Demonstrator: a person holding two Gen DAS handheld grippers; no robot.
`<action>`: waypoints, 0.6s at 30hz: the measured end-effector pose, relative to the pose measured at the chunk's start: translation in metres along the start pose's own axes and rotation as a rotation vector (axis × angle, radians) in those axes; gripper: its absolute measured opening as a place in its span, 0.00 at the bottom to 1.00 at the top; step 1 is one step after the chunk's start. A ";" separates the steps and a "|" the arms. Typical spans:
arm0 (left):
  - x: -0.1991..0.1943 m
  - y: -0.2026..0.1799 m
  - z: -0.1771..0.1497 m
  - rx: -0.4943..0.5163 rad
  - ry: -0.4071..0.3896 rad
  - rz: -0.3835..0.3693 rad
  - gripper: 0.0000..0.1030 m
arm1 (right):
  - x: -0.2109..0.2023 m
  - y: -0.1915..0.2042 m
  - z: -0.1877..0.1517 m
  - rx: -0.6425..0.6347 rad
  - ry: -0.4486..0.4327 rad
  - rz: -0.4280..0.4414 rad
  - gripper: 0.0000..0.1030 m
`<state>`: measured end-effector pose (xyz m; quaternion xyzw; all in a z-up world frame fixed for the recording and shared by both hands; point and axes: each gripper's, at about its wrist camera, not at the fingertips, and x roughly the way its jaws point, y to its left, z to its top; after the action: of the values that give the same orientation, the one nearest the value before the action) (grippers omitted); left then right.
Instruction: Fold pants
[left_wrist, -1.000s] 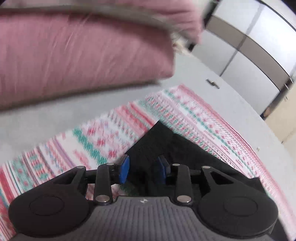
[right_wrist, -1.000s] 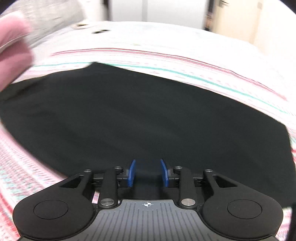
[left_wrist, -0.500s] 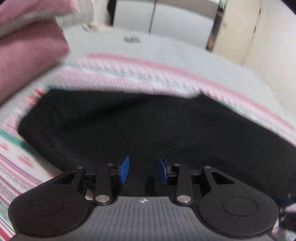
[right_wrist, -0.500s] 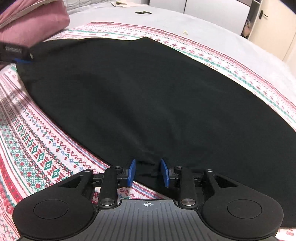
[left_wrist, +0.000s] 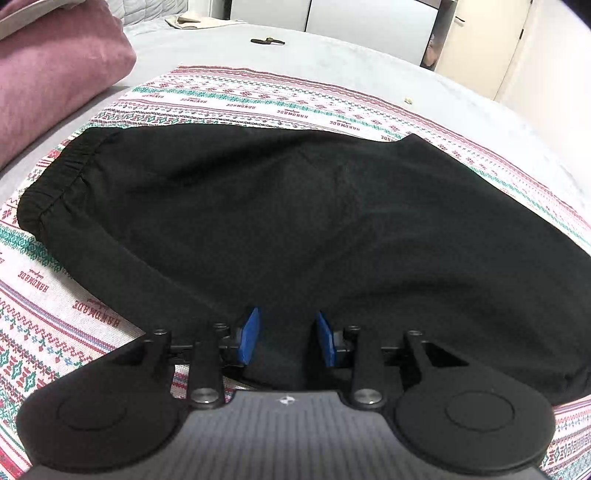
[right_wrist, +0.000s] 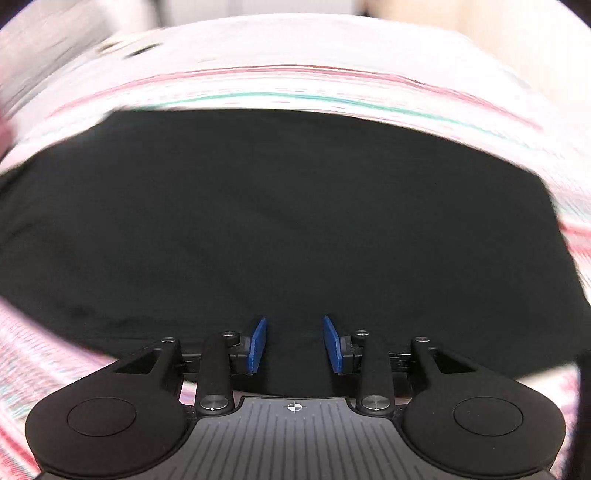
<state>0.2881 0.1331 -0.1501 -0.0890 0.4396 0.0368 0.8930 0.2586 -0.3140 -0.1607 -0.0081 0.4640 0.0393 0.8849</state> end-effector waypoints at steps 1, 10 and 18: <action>0.001 -0.002 0.000 0.008 0.000 0.004 0.58 | 0.000 -0.020 0.000 0.041 -0.004 -0.005 0.31; 0.000 -0.007 -0.002 0.021 -0.003 0.009 0.65 | -0.012 -0.154 -0.006 0.350 -0.050 -0.399 0.28; -0.008 -0.020 -0.005 0.018 0.018 -0.045 0.68 | -0.058 -0.225 -0.029 0.772 -0.203 -0.263 0.42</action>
<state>0.2820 0.1126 -0.1445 -0.0910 0.4458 0.0122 0.8904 0.2193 -0.5435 -0.1342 0.2689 0.3502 -0.2503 0.8616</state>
